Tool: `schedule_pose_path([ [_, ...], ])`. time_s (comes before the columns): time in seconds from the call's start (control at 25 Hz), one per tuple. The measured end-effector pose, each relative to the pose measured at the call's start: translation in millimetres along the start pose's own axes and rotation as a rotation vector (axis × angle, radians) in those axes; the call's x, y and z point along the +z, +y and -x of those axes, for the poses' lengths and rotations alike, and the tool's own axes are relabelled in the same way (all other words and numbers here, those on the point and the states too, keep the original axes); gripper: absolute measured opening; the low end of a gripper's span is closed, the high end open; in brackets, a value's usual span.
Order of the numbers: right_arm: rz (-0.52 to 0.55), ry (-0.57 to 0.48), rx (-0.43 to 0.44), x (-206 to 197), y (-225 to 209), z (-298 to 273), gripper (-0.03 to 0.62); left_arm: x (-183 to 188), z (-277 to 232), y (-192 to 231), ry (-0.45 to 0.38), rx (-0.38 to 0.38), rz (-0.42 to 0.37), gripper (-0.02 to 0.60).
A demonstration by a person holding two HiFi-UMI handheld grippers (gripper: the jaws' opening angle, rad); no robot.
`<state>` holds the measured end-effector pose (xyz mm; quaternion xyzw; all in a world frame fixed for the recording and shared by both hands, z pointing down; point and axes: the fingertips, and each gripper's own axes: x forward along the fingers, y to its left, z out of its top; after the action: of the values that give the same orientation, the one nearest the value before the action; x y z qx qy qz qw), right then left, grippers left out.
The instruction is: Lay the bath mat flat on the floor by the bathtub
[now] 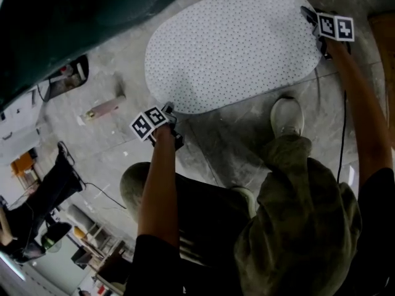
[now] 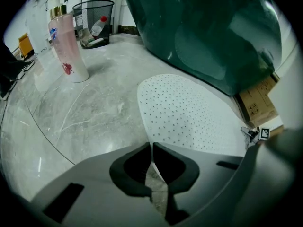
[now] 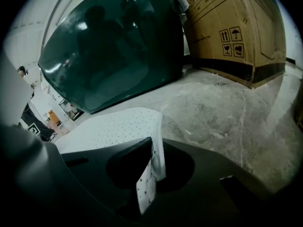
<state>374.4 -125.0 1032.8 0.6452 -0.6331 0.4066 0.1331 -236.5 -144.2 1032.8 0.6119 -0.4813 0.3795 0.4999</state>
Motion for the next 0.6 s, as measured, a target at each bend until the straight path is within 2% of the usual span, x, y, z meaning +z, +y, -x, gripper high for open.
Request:
schedule_pose_path([
  [0.24, -0.035, -0.012, -0.001, 3, -3, -2, 0.034, -6, -6, 3, 0.031, -0.008, 0.009, 0.038],
  [0.44, -0.022, 0.0, -0.026, -1, -7, -2, 0.035, -7, -9, 4, 0.034, -0.005, -0.043, 0.057],
  [0.52, -0.014, 0.009, -0.045, -1, -7, -3, 0.04, -7, -9, 7, 0.033, 0.013, -0.068, 0.069],
  [0.6, 0.0, 0.008, -0.07, -1, -9, -3, 0.072, -6, -8, 15, 0.027, 0.059, -0.085, 0.11],
])
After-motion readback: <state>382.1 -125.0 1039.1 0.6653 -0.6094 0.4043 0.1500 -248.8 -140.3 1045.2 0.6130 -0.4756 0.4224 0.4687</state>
